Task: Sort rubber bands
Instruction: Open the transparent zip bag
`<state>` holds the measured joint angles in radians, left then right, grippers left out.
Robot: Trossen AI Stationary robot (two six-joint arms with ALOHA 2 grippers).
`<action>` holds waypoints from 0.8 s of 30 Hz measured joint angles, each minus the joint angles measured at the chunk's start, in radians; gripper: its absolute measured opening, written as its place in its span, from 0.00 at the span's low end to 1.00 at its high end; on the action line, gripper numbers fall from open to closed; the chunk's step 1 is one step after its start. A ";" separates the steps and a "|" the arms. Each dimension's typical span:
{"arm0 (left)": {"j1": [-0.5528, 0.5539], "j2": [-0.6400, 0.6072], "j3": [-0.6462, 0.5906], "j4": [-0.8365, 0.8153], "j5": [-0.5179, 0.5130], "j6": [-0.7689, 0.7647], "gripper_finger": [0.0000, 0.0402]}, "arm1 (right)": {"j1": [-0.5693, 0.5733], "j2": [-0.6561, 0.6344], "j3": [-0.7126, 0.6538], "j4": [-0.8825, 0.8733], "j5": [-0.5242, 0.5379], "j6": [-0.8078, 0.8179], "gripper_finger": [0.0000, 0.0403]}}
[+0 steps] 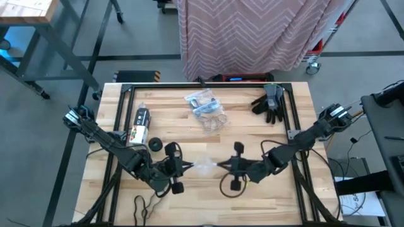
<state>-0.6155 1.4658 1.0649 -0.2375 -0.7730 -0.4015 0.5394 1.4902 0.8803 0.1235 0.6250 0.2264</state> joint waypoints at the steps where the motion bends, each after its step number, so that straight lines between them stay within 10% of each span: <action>1: 0.000 0.000 0.000 0.000 0.004 0.000 0.00 | 0.000 0.000 0.000 -0.001 -0.016 0.000 0.00; 11: 0.000 0.000 -0.002 -0.036 -0.056 -0.005 0.00 | -0.004 0.000 0.005 -0.022 0.130 0.053 0.00; 15: 0.003 0.000 -0.013 -0.012 -0.162 -0.012 0.00 | -0.016 0.000 0.005 -0.016 -0.008 0.036 0.00; 24: 0.018 0.001 -0.112 0.097 0.015 0.046 0.00 | -0.035 0.000 0.005 -0.018 -0.024 0.035 0.00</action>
<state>-0.5976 1.4670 0.9531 -0.1404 -0.7579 -0.3555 0.5049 1.4902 0.8856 0.1055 0.6011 0.2611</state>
